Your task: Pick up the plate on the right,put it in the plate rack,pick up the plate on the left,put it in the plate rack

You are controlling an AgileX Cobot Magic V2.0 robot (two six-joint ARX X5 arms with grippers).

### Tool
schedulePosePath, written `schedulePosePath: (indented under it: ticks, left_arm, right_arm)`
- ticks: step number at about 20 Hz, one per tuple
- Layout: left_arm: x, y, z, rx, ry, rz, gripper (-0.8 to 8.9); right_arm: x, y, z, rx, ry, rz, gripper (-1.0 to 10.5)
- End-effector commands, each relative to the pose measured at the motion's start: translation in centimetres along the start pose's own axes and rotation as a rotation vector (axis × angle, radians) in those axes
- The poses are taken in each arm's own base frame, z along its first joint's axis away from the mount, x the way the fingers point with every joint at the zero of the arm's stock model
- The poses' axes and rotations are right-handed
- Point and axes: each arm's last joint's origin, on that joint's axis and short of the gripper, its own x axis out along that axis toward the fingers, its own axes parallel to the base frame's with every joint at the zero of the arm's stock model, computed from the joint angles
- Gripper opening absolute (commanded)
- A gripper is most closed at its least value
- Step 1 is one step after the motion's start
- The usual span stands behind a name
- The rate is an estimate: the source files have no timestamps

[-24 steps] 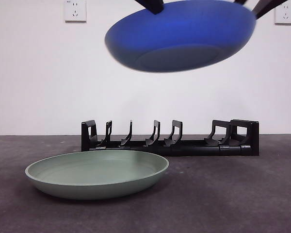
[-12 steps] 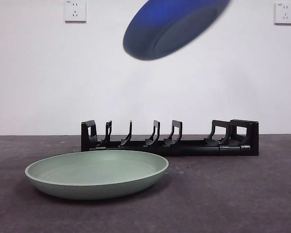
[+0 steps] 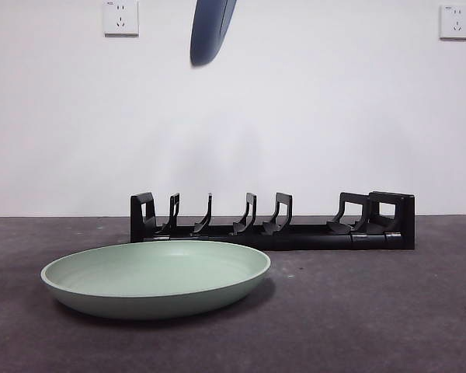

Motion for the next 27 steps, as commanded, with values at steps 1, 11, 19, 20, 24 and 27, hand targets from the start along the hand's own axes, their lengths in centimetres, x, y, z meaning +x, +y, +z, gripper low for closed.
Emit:
schedulePosePath:
  ticks: [1, 11, 19, 20, 24, 27]
  left_arm:
    - [1.4, 1.8, -1.3, -0.113, -0.015, 0.014, -0.08]
    - [4.5, 6.6, -6.3, -0.216, 0.003, 0.078, -0.08]
    - [4.6, 8.2, -8.0, -0.234, 0.033, 0.112, -0.08]
    - [4.5, 8.3, -8.6, -0.24, 0.045, 0.115, -0.08]
    - [3.9, 8.4, -10.5, -0.258, 0.071, 0.135, -0.08]
    - [3.3, 8.6, -11.9, -0.265, 0.083, 0.145, -0.08]
  right_arm:
    - [1.1, -0.2, -0.6, 0.011, 0.068, 0.031, 2.2]
    - [8.0, -2.4, -4.5, 0.05, 0.303, 0.049, 2.2]
    - [10.7, -3.2, -5.8, 0.056, 0.32, 0.049, 2.2]
    - [10.9, -3.3, -5.9, 0.055, 0.318, 0.049, 2.2]
    - [11.1, -3.4, -6.2, 0.058, 0.329, 0.048, 2.2]
    - [11.2, -3.4, -6.2, 0.051, 0.329, 0.05, 2.2]
